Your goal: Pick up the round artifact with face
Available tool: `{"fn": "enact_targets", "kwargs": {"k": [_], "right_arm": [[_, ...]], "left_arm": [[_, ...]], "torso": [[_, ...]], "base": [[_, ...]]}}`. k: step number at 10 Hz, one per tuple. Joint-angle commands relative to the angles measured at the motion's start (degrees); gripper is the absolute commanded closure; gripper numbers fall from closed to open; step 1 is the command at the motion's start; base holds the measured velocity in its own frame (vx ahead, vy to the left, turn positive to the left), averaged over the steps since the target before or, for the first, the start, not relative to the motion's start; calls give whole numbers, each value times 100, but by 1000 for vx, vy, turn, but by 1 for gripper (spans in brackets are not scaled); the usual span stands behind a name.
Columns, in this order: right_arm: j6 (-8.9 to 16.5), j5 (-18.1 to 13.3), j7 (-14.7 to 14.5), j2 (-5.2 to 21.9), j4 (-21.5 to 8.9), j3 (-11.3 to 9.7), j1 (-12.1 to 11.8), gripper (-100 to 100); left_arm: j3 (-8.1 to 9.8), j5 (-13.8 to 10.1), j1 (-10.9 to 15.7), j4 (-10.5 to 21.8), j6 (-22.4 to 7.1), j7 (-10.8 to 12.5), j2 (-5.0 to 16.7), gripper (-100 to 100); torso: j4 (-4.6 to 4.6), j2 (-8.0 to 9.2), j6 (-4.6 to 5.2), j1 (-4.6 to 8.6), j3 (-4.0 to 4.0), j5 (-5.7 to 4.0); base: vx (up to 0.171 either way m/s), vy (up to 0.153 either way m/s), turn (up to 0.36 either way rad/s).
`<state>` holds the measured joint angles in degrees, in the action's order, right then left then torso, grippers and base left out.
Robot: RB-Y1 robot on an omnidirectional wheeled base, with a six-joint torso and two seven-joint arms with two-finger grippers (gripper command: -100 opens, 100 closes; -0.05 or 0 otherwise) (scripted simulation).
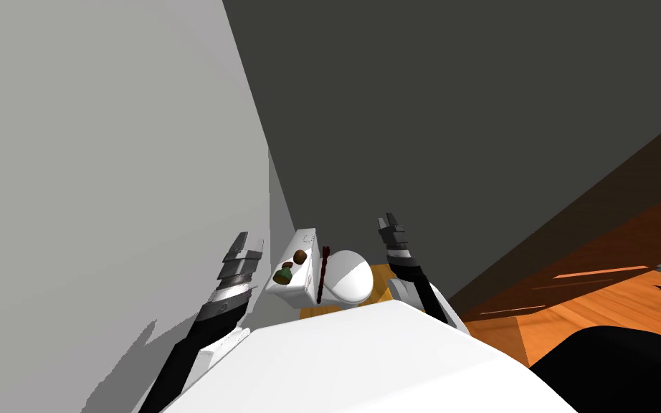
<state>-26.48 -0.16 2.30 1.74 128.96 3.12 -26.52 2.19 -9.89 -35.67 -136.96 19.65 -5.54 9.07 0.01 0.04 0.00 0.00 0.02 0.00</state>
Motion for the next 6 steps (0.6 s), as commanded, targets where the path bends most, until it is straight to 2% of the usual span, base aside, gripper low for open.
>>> {"fn": "enact_targets", "kwargs": {"k": [1, 2, 4, 5, 6], "right_arm": [[0, 0, 0, 0, 0, 0, 0, 0], [0, 0, 0, 0, 0, 0, 0, 0], [0, 0, 0, 0, 0, 0, 0, 0], [0, 0, 0, 0, 0, 0, 0, 0], [0, 0, 0, 0, 0, 0, 0, 0]], "left_arm": [[142, -96, -125, -23, -286, -53, 125, -100], [142, -96, -125, -23, -348, -53, 125, -100], [333, -231, -290, -90, -772, -137, 261, -100], [333, -231, -290, -90, -872, -137, 261, -100], [432, -303, -373, -120, -1068, -179, 327, -100]], "torso": [[0, 0, 0, 0, 0, 0], [0, 0, 0, 0, 0, 0], [0, 1, -2, 6, 1, -1], [1, 7, -1, 12, 4, -3], [1, 6, 0, 12, 3, -2]], "base": [[-4, -6, -14], [0, 0, 0], [-16, -32, 50], [-18, -33, 8], [-7, -12, 2]]}}
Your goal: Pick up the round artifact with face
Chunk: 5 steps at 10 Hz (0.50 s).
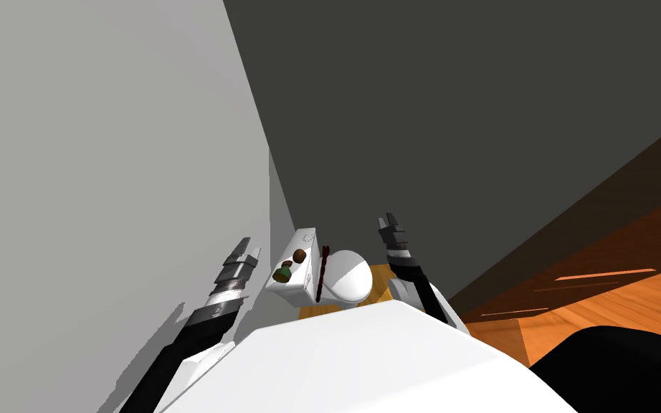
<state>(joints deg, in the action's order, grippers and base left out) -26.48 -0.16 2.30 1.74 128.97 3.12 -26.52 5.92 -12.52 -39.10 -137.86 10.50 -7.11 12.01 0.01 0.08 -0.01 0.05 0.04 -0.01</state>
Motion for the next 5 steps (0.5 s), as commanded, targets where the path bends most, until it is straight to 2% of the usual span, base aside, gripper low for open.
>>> {"fn": "enact_targets", "kwargs": {"k": [1, 2, 5], "right_arm": [[0, 0, 0, 0, 0, 0, 0, 0], [0, 0, 0, 0, 0, 0, 0, 0], [0, 0, 0, 0, 0, 0, 0, 0]], "left_arm": [[59, -40, -31, -30, -239, -22, 33, -100], [157, -115, -114, -58, -424, -65, 98, -100], [255, -194, -196, -83, -836, -106, 165, -100]], "torso": [[0, 0, 0, 0, 0, 0], [0, -2, 1, -2, -1, 1], [-1, -4, 0, 6, -2, -1]], "base": [[-5, -6, -5], [-7, -17, 4], [-1, -27, 25]]}}
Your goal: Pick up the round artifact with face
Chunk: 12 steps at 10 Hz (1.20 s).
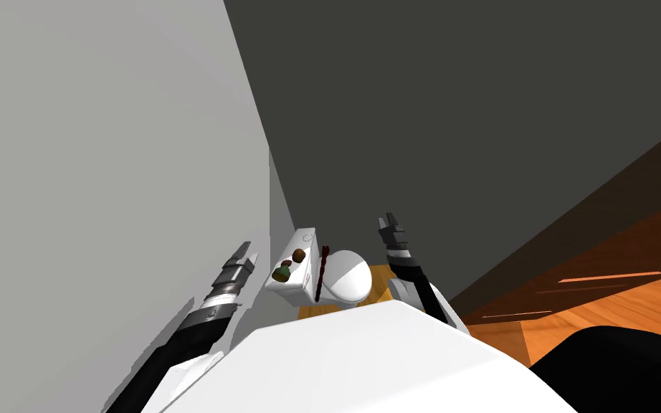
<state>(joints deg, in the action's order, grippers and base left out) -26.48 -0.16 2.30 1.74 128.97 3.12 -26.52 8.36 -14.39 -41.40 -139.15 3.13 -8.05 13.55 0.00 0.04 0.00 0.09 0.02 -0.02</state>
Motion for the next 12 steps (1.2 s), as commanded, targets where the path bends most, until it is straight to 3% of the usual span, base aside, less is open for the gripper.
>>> {"fn": "enact_targets", "kwargs": {"k": [1, 12], "right_arm": [[0, 0, 0, 0, 0, 0, 0, 0], [0, 0, 0, 0, 0, 0, -1, 0]], "left_arm": [[108, -88, -47, 25, -286, -52, 79, -100], [564, -515, -370, -23, -2047, -223, 487, -100]], "torso": [[0, 0, 0, 0, 0, 0], [-2, -12, 0, 0, -7, 0]], "base": [[-3, -22, -2], [13, -27, 16]]}}
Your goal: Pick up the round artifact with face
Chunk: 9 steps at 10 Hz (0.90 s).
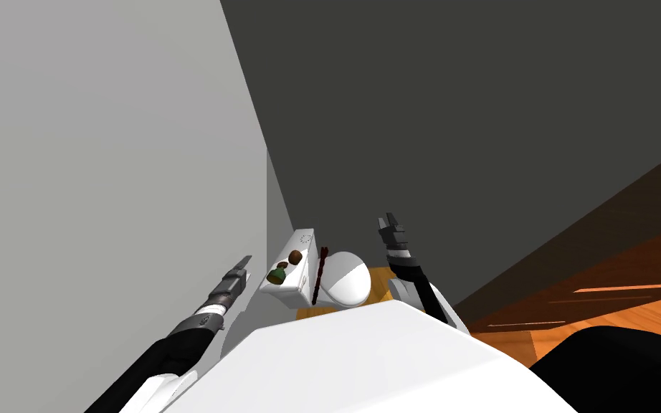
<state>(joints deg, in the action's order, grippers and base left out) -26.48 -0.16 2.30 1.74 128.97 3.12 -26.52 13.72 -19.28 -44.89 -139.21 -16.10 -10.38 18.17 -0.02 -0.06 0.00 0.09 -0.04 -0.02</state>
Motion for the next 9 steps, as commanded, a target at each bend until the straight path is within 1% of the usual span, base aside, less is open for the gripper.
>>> {"fn": "enact_targets", "kwargs": {"k": [1, 2, 3, 4, 5, 6, 7, 8, 9], "right_arm": [[0, 0, 0, 0, 0, 0, 0, 0], [0, 0, 0, 0, 0, 0, 0, 0], [0, 0, 0, 0, 0, 0, 0, 0], [0, 0, 0, 0, 0, 0, 0, 0], [0, 0, 0, 0, 0, 0, 0, 0], [0, 0, 0, 0, 0, 0, 0, 0], [0, 0, 0, 0, 0, 0, 0, 0], [0, 0, 0, 0, 0, 0, 0, 0], [0, 0, 0, 0, 0, 0, 0, 0]], "left_arm": [[117, -112, -62, -21, -286, -17, 122, -100], [117, -112, -62, -21, -416, -17, 122, -100], [117, -112, -62, -21, -475, -17, 122, -100], [204, -199, -94, -26, -680, -40, 223, -100], [204, -199, -94, -26, -807, -40, 223, -100], [290, -286, -117, -30, -1014, -60, 329, -100], [290, -286, -117, -30, -1137, -60, 329, -100], [374, -372, -132, -35, -1305, -78, 438, -100], [374, -372, -132, -35, -1463, -78, 438, -100]], "torso": [[0, 0, 0, 0, 0, 0], [1, 2, -1, 1, 1, 0], [0, 1, 1, 1, 1, 0], [1, 2, 1, -3, 1, 1], [0, -1, 0, 0, 0, 0], [0, -2, 1, 0, -1, 0], [-1, -3, 0, 3, -2, 0], [-1, -3, 0, 1, -2, 0], [-1, -6, 0, 1, -3, 0]], "base": [[16, -30, 18], [19, -29, 9], [13, -15, -1], [27, -28, 14], [25, -29, 14], [32, -36, 13], [29, -29, 15], [37, -31, 21], [31, -30, 10]]}}
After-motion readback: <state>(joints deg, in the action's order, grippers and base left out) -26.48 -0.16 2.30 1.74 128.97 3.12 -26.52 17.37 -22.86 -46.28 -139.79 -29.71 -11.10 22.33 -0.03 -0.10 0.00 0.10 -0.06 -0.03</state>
